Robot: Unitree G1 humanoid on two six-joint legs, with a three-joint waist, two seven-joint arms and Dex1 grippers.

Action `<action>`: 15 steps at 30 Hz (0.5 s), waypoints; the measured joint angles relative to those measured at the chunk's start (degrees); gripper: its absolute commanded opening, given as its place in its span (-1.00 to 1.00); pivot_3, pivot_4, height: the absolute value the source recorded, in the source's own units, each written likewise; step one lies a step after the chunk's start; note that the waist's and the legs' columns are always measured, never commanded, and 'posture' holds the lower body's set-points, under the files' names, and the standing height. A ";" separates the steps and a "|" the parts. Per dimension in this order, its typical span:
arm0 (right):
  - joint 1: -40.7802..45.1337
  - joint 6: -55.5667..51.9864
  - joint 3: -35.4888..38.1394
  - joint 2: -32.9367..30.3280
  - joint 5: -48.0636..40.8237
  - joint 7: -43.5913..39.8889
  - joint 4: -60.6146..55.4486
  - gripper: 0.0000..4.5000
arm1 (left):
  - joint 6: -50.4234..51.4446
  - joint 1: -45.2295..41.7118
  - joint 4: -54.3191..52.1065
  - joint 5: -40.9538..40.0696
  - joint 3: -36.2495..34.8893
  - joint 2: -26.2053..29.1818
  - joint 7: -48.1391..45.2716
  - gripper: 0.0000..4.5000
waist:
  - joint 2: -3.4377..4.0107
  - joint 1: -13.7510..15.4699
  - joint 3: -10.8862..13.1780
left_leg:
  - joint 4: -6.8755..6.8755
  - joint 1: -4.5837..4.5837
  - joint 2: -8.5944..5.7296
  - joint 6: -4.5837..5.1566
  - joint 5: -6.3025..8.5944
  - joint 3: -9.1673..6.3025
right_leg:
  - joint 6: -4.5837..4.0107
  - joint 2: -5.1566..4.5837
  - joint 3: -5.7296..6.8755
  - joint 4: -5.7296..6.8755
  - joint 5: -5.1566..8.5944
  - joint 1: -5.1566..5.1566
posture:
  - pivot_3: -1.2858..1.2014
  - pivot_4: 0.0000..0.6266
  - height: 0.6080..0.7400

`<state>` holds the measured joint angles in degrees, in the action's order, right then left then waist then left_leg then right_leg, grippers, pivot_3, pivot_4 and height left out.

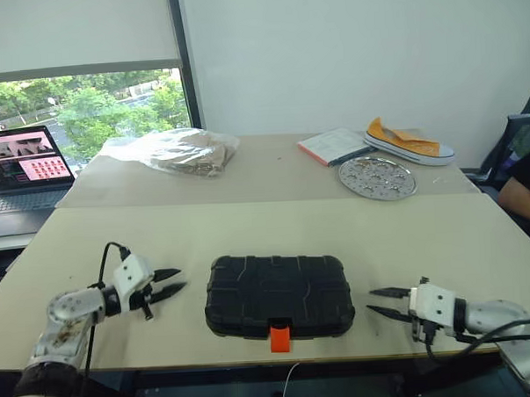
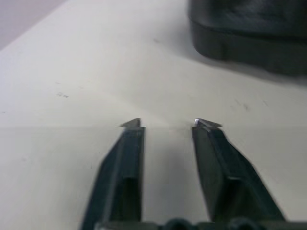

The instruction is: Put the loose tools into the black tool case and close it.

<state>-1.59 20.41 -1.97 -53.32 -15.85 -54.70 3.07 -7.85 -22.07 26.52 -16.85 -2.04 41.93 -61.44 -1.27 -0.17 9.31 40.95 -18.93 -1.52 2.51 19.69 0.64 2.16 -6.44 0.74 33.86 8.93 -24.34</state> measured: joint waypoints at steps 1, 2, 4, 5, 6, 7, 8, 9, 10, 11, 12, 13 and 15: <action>-3.34 -3.66 1.16 -1.37 -2.35 -0.83 -4.85 -1.00 | 2.38 -2.96 -0.01 -0.27 0.07 -0.99 0.12 -0.96 | -0.01 0.28 0.00 | 0.04 -0.02 0.00 0.00 0.00 -0.03 | 0.00 0.00 0.03 -0.01 0.00 0.00 | 0.03 -0.52 1.00; -5.44 -5.97 1.56 -2.16 -3.64 -1.43 -8.27 -1.00 | 3.53 -4.84 -0.02 -0.37 0.16 -1.53 0.06 -0.96 | -0.02 0.37 0.00 | 0.03 -0.04 0.00 -0.01 0.00 -0.04 | 0.00 0.02 0.05 -0.02 0.00 0.00 | 0.03 -0.52 1.00; -9.37 -10.96 2.18 -2.42 -5.62 -1.44 -15.54 -1.00 | 5.79 -8.31 0.19 -0.16 0.83 -2.87 -0.18 -0.96 | -0.02 0.44 0.00 | 0.02 -0.06 -0.02 -0.01 0.00 -0.04 | 0.00 0.03 0.04 -0.05 0.00 -0.01 | 0.03 -0.52 1.00; -10.18 -12.25 2.08 -2.30 -5.60 -1.34 -17.65 -1.00 | 6.66 -9.45 0.28 -0.01 1.34 -3.47 -0.48 -0.96 | -0.02 0.34 0.00 | 0.03 -0.08 -0.04 -0.01 0.00 -0.03 | 0.00 0.03 0.02 -0.05 0.00 -0.01 | 0.03 -0.52 1.00; -10.68 -13.73 1.71 -1.86 -5.31 -0.96 -20.03 -1.00 | 8.08 -10.56 0.30 0.30 2.36 -3.96 -1.21 -0.96 | -0.03 0.20 0.00 | 0.03 -0.08 -0.06 -0.01 0.01 -0.03 | 0.01 0.03 0.01 -0.06 0.00 -0.01 | 0.03 -0.52 1.00; -10.69 -15.07 0.83 -1.34 -4.63 -0.38 -22.14 -1.00 | 9.29 -11.34 0.31 1.02 3.62 -4.23 -2.25 -0.96 | -0.04 0.04 0.01 | 0.03 -0.09 -0.08 -0.01 0.01 -0.02 | 0.01 0.04 0.00 -0.08 0.00 -0.01 | 0.03 -0.52 1.00; -10.65 -16.78 -0.19 -0.98 -3.74 0.06 -23.95 -1.00 | 10.03 -11.79 0.36 1.46 4.78 -4.54 -3.19 -0.96 | -0.04 -0.07 0.01 | 0.02 -0.10 -0.11 -0.01 0.01 -0.02 | 0.02 0.04 0.00 -0.09 0.01 -0.02 | 0.03 -0.52 1.00; -10.51 -18.32 -1.33 -0.89 -2.93 0.27 -24.97 -1.00 | 10.78 -12.14 0.43 1.91 5.69 -4.83 -3.82 -0.96 | -0.05 -0.08 0.01 | 0.02 -0.11 -0.11 -0.01 0.01 -0.03 | 0.03 0.04 0.01 -0.10 0.01 -0.02 | 0.03 -0.52 1.00; -10.14 -21.20 -3.26 -0.83 -1.36 0.42 -26.23 -1.00 | 11.96 -12.62 0.83 2.66 6.92 -5.41 -4.74 -0.96 | -0.06 -0.04 0.02 | 0.04 -0.18 -0.13 -0.01 0.01 -0.05 | 0.03 0.04 0.02 -0.12 0.01 -0.07 | 0.03 -0.52 1.00; -10.01 -21.92 -3.80 -0.83 -0.97 0.47 -26.35 -1.00 | 12.10 -12.80 1.07 3.01 7.32 -5.52 -4.92 -0.96 | -0.08 -0.01 0.03 | 0.06 -0.21 -0.15 -0.01 0.01 -0.05 | 0.03 0.04 0.03 -0.13 0.01 -0.10 | 0.03 -0.52 1.00; -9.43 -23.46 -4.85 -0.61 0.20 0.62 -26.36 -1.00 | 12.56 -13.09 1.65 3.57 7.99 -5.56 -5.48 -0.96 | -0.10 0.01 0.04 | 0.07 -0.26 -0.24 -0.01 0.01 -0.07 | 0.04 0.03 0.03 -0.14 0.00 -0.15 | 0.03 -0.52 1.00; -7.33 -25.24 -6.40 0.55 1.83 1.07 -26.06 -1.00 | 12.98 -13.88 3.04 4.46 8.75 -5.69 -6.28 -0.96 | -0.18 -0.05 0.06 | 0.12 -0.26 -0.25 -0.01 0.01 -0.07 | 0.03 0.06 0.03 -0.18 0.00 -0.16 | 0.03 -0.52 1.00; -3.16 -27.56 -9.02 3.78 3.34 1.71 -26.12 -1.00 | 13.76 -15.08 4.38 5.61 10.05 -6.39 -7.57 -0.96 | -0.20 -0.01 0.08 | 0.15 -0.31 -0.29 -0.01 0.00 -0.11 | 0.04 0.04 0.02 -0.29 0.00 -0.20 | 0.03 -0.52 1.00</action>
<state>-4.75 -7.15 -10.98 -49.55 -12.51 -53.00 -23.05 5.91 -37.16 30.90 -11.24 8.00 35.54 -69.01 -1.47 -0.17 9.39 41.10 -19.23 -1.81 2.50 19.69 0.53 2.19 -6.40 0.77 33.57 8.93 -24.54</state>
